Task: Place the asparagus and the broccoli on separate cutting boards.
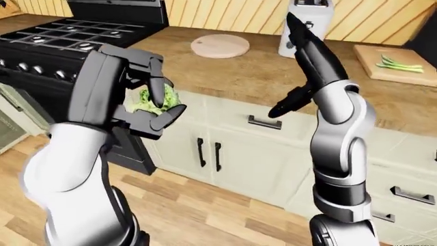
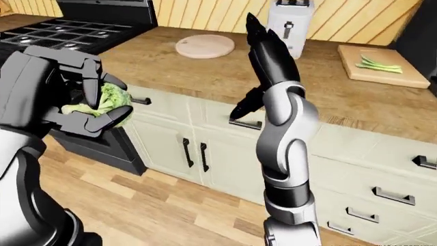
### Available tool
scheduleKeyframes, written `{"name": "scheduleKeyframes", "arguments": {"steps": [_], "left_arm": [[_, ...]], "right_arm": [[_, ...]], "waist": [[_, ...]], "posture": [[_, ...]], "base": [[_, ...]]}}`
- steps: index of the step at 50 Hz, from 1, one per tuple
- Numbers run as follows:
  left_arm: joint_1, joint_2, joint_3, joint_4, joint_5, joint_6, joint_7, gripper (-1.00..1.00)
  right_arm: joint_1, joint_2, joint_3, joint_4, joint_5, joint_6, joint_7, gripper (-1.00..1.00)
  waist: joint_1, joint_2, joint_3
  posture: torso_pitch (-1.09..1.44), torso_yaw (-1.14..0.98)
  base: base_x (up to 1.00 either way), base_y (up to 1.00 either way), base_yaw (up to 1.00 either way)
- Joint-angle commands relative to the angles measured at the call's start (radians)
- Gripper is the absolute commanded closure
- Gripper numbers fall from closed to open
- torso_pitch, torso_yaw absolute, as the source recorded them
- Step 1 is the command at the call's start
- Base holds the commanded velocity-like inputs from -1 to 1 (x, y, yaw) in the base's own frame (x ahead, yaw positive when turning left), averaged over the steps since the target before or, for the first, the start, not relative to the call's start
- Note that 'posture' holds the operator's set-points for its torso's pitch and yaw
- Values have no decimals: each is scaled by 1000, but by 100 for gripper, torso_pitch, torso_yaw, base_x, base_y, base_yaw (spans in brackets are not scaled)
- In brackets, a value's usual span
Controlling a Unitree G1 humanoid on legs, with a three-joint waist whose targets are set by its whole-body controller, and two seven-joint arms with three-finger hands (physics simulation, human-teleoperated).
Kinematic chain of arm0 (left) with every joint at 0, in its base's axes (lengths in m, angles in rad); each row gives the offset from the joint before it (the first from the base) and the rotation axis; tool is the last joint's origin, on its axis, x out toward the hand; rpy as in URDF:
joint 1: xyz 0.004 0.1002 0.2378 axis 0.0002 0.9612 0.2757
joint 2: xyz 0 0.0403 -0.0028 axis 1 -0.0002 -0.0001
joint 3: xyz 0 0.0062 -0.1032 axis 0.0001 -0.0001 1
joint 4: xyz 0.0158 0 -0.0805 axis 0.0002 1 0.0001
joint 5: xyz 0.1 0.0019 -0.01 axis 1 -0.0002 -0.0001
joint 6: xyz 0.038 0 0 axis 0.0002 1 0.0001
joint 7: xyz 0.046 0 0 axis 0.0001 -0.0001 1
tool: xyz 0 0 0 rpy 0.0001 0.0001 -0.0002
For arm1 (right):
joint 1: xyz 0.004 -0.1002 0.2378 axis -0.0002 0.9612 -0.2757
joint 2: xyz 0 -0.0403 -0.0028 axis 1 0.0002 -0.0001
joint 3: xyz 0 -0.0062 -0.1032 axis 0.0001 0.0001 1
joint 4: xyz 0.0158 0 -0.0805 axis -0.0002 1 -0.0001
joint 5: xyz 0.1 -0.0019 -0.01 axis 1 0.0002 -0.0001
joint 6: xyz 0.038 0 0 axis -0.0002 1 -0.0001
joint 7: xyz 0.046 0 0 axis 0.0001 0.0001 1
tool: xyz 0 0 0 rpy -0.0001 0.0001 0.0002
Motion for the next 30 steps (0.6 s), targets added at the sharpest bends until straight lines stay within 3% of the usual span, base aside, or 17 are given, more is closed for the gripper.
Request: {"name": "scheduleKeyframes", "arguments": {"steps": [1,3,5,7,12,13,14,16,18,20,22,24,26,27,28,29,30], "left_arm": [[-14,-2,0,0,3,-21,8,100],[-18,-3,-1,1,6,-20,7,100],[-16,-4,-1,2,7,-23,7,100],[-18,-6,-1,3,9,-23,7,100],[-9,-12,-5,-3,12,-30,9,100],[-9,-12,-4,-3,13,-30,8,100],[-10,-12,-3,-4,13,-30,7,100],[-11,-10,1,-6,13,-28,5,100],[-14,-8,1,-10,15,-22,2,100],[-21,-4,-1,-13,18,-15,-3,100],[-23,-3,-3,-14,22,-12,-6,100],[-23,-3,-3,-14,23,-12,-8,100],[-21,-4,-1,-14,23,-14,-9,100],[-17,-5,-1,-13,22,-18,-7,100],[-16,-6,0,-13,21,-20,-6,100],[-17,-7,-1,-13,22,-19,-6,100],[-17,-6,-2,-14,23,-18,-7,100]], "right_arm": [[-24,-13,-12,-31,1,-10,-34,-100],[-16,-8,-13,-33,16,1,-37,-100],[-1,-6,-11,-36,30,5,-42,-100],[12,-6,-9,-32,40,0,-57,-100],[33,0,-2,-37,49,-5,-69,-100],[32,-2,-4,-37,52,-4,-69,-100],[30,-4,-5,-43,51,0,-66,-100],[31,-5,-4,-57,47,9,-58,-100],[32,-5,-3,-59,46,8,-59,-100],[38,-9,4,-58,36,-6,-65,-100],[46,-8,8,-56,27,-31,-68,-100],[51,-5,7,-47,20,-46,-74,-100],[51,-1,5,-55,12,-44,-69,-100],[54,0,5,-56,11,-45,-68,-100],[55,3,5,-57,11,-46,-65,-100],[56,3,4,-53,13,-49,-68,-100],[57,5,2,-52,16,-50,-71,-100]], "waist": [[-3,-12,-11],[11,-25,-16],[-30,-2,-6],[0,-44,-7],[8,-94,-10],[14,-77,3],[8,-84,12],[1,-105,-10],[-6,-93,-16],[34,-63,15],[6,-63,34],[7,-38,11],[15,6,-26],[18,-24,-12],[16,-28,-17],[17,-19,-48],[20,-24,-50]], "posture": [[0,0],[0,0],[0,0],[0,0],[0,0],[0,0],[0,0],[0,0],[0,0],[0,0],[0,0],[0,0],[0,0],[0,0],[0,0],[0,0],[0,0]], "base": [[0,0,0],[0,-30,0],[0,-48,-50],[0,0,-100],[0,0,-100],[0,0,-100],[0,0,-100],[0,0,-100],[0,0,-100],[0,-46,0],[0,0,0],[0,0,0],[0,0,0],[0,0,0],[0,3,0],[0,13,0],[0,16,0]]}}
